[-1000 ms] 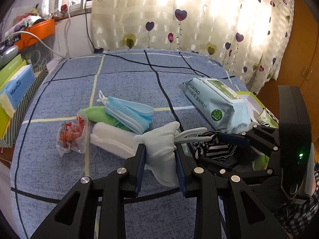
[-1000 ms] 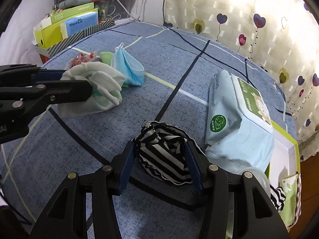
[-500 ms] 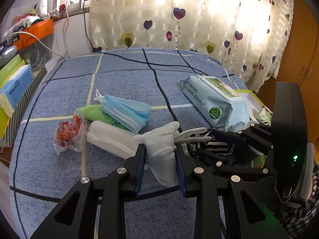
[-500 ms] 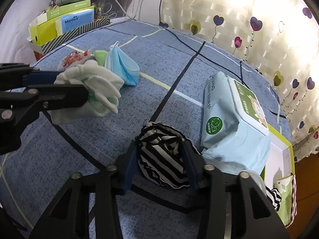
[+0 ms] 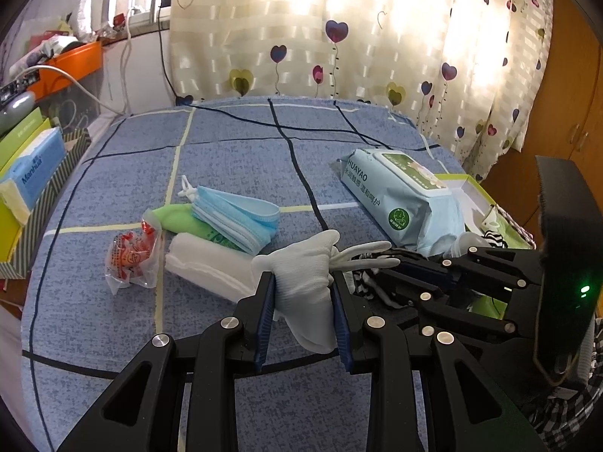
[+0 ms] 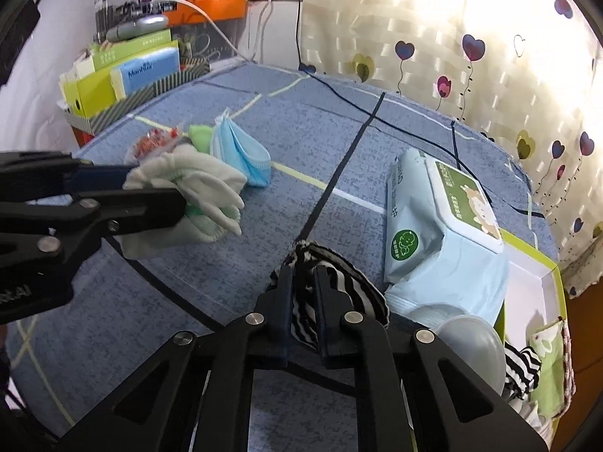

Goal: Organize soft objects
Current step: 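Lift the white glove and striped cloth and carry both toward the white box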

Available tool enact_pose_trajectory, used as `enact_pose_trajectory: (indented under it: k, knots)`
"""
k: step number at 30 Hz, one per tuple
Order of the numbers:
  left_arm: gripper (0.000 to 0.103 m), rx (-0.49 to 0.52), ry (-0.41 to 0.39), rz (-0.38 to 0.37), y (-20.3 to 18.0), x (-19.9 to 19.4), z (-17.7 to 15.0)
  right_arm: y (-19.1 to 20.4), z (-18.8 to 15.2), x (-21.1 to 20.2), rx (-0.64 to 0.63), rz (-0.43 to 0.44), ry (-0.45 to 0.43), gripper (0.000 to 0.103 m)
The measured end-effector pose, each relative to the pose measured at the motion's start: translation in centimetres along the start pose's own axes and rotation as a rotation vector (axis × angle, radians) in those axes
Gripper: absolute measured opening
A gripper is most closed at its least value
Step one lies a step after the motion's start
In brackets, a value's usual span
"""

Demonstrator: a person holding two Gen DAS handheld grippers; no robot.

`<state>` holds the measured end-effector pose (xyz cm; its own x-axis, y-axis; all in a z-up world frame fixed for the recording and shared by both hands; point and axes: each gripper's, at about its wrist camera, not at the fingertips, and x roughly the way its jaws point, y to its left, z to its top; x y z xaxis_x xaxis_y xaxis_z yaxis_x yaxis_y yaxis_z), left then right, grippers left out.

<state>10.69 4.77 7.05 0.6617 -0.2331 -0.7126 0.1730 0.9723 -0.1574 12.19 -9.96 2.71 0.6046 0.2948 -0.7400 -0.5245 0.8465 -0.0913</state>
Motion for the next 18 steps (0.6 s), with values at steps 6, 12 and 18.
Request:
enact_pose_trajectory:
  k: [6, 12, 18]
  knots:
    - [0.027, 0.002, -0.015, -0.001, -0.2, -0.7, 0.1, -0.1, 0.2, -1.3, 0.018, 0.009, -0.033, 0.011]
    - [0.027, -0.011, -0.012, 0.004, 0.1, -0.9, -0.3, -0.4, -0.1, -0.1, 0.020, 0.055, 0.026, 0.015]
    - [0.027, -0.017, -0.008, 0.003, 0.3, -0.8, -0.4, 0.5, -0.2, 1.3, -0.040, 0.023, 0.077, 0.059]
